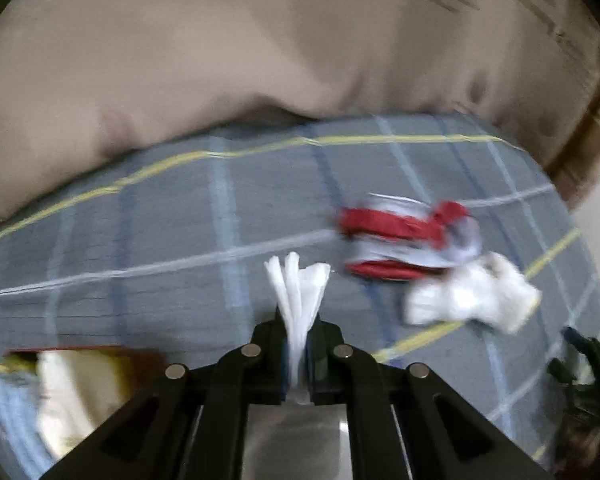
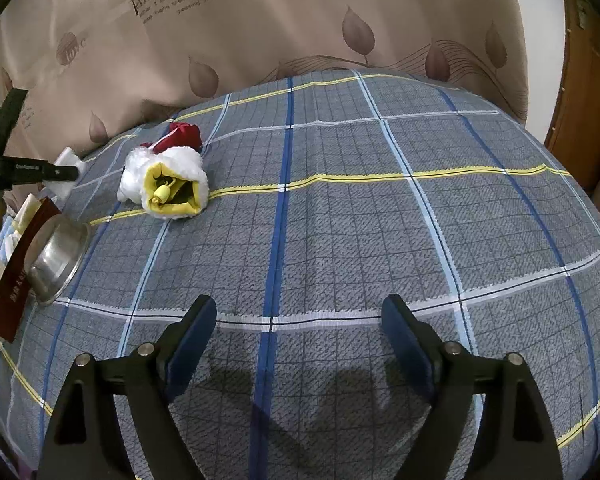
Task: Organize soft objects
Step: 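Grasp the small white cloth strip with the left tool, then lower the white strip into the tray and open the left tool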
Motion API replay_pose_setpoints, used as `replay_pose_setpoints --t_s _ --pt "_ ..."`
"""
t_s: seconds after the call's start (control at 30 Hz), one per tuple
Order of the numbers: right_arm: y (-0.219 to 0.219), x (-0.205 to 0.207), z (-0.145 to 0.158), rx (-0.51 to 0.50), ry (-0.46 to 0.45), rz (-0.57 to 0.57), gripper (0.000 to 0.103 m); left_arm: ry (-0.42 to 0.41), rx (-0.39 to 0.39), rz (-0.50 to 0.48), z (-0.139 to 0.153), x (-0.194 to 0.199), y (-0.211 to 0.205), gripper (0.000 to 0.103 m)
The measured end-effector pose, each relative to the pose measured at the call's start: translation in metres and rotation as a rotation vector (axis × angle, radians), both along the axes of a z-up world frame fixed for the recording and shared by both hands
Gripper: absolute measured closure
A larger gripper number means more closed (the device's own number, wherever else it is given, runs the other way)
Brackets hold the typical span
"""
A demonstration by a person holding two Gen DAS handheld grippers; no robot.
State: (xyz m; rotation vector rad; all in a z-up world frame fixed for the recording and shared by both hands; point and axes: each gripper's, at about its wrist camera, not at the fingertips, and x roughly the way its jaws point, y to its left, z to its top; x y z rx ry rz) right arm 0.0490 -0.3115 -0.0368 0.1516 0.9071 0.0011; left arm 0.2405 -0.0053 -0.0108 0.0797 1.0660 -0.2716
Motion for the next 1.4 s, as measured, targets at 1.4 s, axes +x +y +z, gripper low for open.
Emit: replay_pose_setpoints --t_s 1.4 --pt "0.09 0.11 0.006 -0.124 0.016 0.429 0.055 -0.096 -0.103 0.34 0.048 -0.187 0.133 0.096"
